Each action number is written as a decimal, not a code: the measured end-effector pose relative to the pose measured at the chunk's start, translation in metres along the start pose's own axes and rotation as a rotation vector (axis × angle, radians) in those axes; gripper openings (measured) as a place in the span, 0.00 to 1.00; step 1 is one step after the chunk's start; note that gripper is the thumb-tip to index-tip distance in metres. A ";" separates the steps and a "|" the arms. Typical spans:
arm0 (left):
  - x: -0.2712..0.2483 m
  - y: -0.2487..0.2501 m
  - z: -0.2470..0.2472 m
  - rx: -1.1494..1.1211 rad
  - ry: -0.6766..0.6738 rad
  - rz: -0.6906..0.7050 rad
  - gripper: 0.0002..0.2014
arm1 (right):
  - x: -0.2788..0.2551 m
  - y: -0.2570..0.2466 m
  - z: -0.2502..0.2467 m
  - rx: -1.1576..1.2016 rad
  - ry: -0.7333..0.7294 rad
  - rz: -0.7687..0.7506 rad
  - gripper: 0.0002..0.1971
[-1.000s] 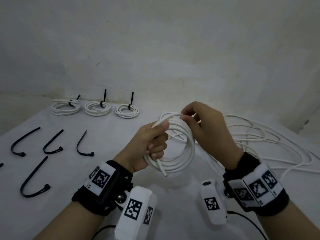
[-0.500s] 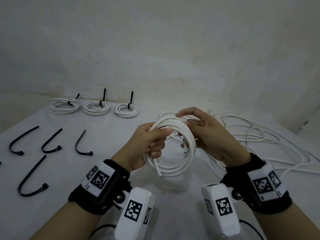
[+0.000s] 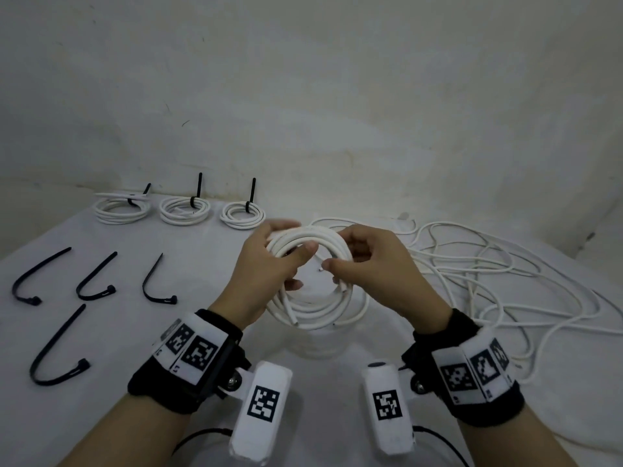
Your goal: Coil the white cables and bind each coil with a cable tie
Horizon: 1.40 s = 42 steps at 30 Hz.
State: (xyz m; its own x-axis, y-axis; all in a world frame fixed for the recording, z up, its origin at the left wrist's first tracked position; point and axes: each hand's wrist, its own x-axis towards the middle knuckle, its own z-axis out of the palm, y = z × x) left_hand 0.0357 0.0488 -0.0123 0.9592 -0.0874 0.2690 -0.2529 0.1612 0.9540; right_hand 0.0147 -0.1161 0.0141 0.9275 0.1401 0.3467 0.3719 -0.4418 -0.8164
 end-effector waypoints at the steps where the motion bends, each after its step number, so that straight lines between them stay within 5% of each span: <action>1: 0.001 0.000 -0.002 0.005 0.015 0.033 0.18 | 0.001 0.000 0.001 0.069 -0.011 0.006 0.09; 3: 0.001 0.001 -0.003 0.044 0.025 0.127 0.21 | 0.003 -0.001 0.003 0.177 -0.030 0.026 0.09; 5: 0.000 0.002 -0.003 0.083 0.039 0.186 0.14 | 0.006 0.000 0.004 0.226 -0.041 0.038 0.09; 13: 0.003 0.000 -0.006 0.134 0.023 0.162 0.07 | 0.006 0.002 0.012 0.227 0.011 -0.032 0.11; 18: 0.003 0.007 -0.006 -0.073 -0.009 -0.004 0.29 | 0.007 0.001 0.016 0.172 -0.013 -0.152 0.15; 25: 0.011 0.012 -0.016 -0.399 -0.020 -0.302 0.10 | 0.006 0.004 0.016 0.205 -0.007 -0.162 0.14; 42: 0.013 0.007 -0.030 0.056 -0.007 -0.295 0.06 | -0.002 0.014 0.019 0.225 -0.154 -0.146 0.15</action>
State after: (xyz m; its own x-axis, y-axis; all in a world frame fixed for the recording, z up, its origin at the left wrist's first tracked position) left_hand 0.0503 0.0785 -0.0060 0.9915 -0.1289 -0.0200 0.0296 0.0733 0.9969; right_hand 0.0185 -0.1059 -0.0071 0.8520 0.3279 0.4083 0.4855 -0.2024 -0.8505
